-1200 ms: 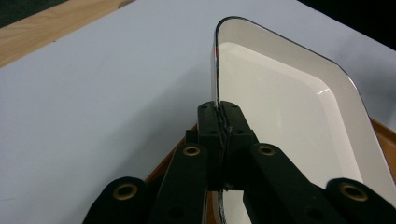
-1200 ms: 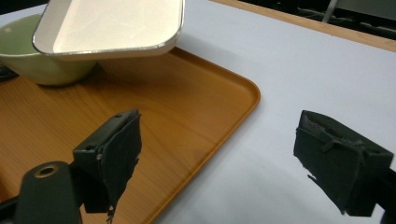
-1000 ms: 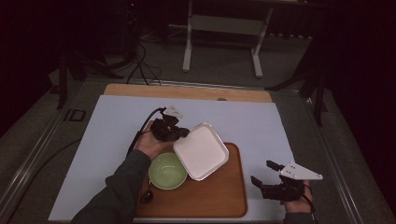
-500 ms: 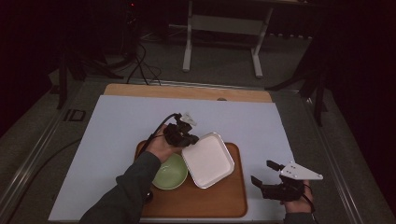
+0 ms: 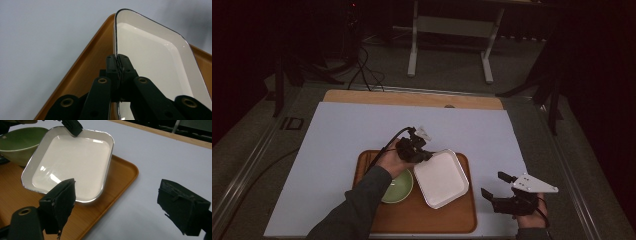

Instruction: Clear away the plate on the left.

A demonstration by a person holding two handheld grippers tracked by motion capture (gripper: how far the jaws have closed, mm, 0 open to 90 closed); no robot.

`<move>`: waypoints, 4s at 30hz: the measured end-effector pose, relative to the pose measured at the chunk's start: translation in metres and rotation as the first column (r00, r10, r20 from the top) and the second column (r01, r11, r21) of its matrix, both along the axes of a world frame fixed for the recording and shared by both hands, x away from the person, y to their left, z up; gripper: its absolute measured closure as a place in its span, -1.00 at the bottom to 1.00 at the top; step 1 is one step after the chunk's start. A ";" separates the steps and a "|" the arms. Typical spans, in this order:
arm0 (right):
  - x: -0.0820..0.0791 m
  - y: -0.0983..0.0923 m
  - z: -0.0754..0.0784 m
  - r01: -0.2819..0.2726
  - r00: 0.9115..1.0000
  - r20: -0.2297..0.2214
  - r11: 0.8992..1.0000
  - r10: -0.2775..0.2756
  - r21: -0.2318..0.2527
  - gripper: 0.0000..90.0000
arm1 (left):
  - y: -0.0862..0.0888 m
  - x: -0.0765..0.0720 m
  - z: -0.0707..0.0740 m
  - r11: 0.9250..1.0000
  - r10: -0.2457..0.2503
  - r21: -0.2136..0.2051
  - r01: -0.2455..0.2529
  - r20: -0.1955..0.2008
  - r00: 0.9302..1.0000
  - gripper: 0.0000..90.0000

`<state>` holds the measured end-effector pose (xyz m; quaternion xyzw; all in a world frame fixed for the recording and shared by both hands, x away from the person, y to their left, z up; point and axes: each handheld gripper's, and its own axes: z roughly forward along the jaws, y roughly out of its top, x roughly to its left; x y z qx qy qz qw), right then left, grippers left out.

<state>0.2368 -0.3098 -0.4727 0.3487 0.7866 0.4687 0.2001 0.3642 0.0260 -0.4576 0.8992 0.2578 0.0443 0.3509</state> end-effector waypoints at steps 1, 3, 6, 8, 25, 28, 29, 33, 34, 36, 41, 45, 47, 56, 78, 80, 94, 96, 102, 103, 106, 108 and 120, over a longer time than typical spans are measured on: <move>0.000 0.000 0.000 -0.001 1.000 -0.001 1.000 0.001 -0.001 -0.68 | -0.001 0.000 -0.001 1.000 0.001 -0.006 -0.001 -0.002 1.000 0.99; 0.000 0.000 0.000 0.000 1.000 -0.002 1.000 0.000 -0.001 -0.68 | -0.004 -0.001 -0.004 1.000 -0.007 0.011 0.007 -0.004 1.000 0.98; 0.000 0.000 0.000 -0.001 1.000 0.000 1.000 0.001 -0.002 -0.68 | -0.007 -0.003 -0.008 1.000 -0.021 0.021 0.021 -0.011 1.000 0.99; 0.000 0.001 0.000 0.000 1.000 0.000 1.000 0.000 -0.002 -0.68 | -0.007 -0.003 -0.009 0.999 -0.032 0.033 0.032 -0.009 0.999 0.99; 0.000 0.001 0.000 -0.003 1.000 -0.003 1.000 0.003 -0.004 -0.68 | -0.011 -0.006 -0.023 0.990 -0.063 0.123 0.068 -0.051 0.997 0.96; 0.000 0.002 0.000 -0.003 1.000 -0.004 1.000 0.003 -0.005 -0.68 | -0.013 -0.007 -0.026 0.984 -0.060 0.163 0.068 -0.053 0.997 0.93; 0.000 0.002 0.000 -0.003 1.000 -0.004 1.000 0.003 -0.006 -0.68 | -0.014 -0.007 -0.027 0.982 -0.060 0.175 0.068 -0.051 0.997 0.92; -0.001 0.002 0.000 -0.004 1.000 -0.005 1.000 0.004 -0.007 -0.68 | -0.015 -0.007 -0.028 0.977 -0.059 0.204 0.069 -0.054 0.997 0.90; 0.000 0.002 0.000 -0.004 1.000 -0.007 1.000 0.004 -0.006 -0.68 | -0.015 -0.007 -0.029 0.976 -0.057 0.209 0.067 -0.049 0.997 0.89; 0.000 0.002 0.000 -0.004 1.000 -0.007 1.000 0.004 -0.007 -0.68 | -0.015 -0.007 -0.029 0.973 -0.051 0.224 0.058 -0.038 0.998 0.87; 0.000 0.002 0.000 -0.004 1.000 -0.008 1.000 0.004 -0.007 -0.68 | -0.013 -0.006 -0.027 0.977 -0.014 0.214 0.017 -0.018 1.000 0.63; 0.000 0.002 -0.001 -0.005 1.000 -0.007 1.000 0.005 -0.008 -0.68 | -0.010 -0.005 -0.024 0.980 0.014 0.199 -0.013 -0.004 1.000 0.39; 0.000 0.002 -0.001 -0.005 1.000 -0.008 1.000 0.005 -0.008 -0.68 | -0.009 -0.005 -0.023 0.982 0.026 0.186 -0.025 -0.001 1.000 0.31; -0.001 0.002 -0.001 -0.004 1.000 -0.006 1.000 0.004 -0.009 -0.68 | -0.002 -0.007 -0.011 0.986 0.074 0.144 -0.081 0.058 0.996 0.06; 0.000 0.003 -0.001 -0.005 1.000 -0.006 1.000 0.005 -0.020 -0.68 | 0.076 -0.040 0.037 0.941 0.338 -0.058 -0.334 0.233 0.912 -0.18; 0.000 0.003 -0.002 -0.005 1.000 -0.006 1.000 0.005 -0.021 -0.68 | 0.086 -0.045 0.039 0.932 0.361 -0.070 -0.355 0.247 0.899 -0.19; 0.000 0.008 -0.002 -0.018 1.000 0.003 0.999 0.018 -0.050 -0.68 | 0.158 -0.085 0.051 0.870 0.493 -0.174 -0.462 0.283 0.823 -0.19; 0.000 0.008 -0.002 -0.018 1.000 0.006 0.998 0.019 -0.056 -0.68 | 0.167 -0.092 0.049 0.862 0.507 -0.177 -0.475 0.288 0.813 -0.19; 0.000 0.012 -0.003 -0.027 1.000 0.008 0.996 0.027 -0.088 -0.68 | 0.194 -0.114 0.029 0.833 0.554 -0.181 -0.523 0.283 0.783 -0.19; 0.000 0.012 -0.003 -0.027 1.000 0.008 0.996 0.028 -0.087 -0.68 | 0.199 -0.118 0.025 0.827 0.562 -0.178 -0.533 0.278 0.779 -0.19; 0.000 0.012 -0.004 -0.026 1.000 0.008 0.996 0.027 -0.086 -0.68 | 0.212 -0.131 0.011 0.807 0.590 -0.166 -0.567 0.276 0.759 -0.19; -0.001 0.012 -0.003 -0.023 1.000 0.009 0.996 0.024 -0.082 -0.68 | 0.220 -0.138 0.004 0.792 0.610 -0.168 -0.587 0.258 0.749 -0.19; -0.001 0.012 -0.004 -0.018 1.000 0.011 0.997 0.019 -0.075 -0.68 | 0.267 -0.178 -0.026 0.680 0.733 -0.227 -0.697 0.196 0.651 -0.17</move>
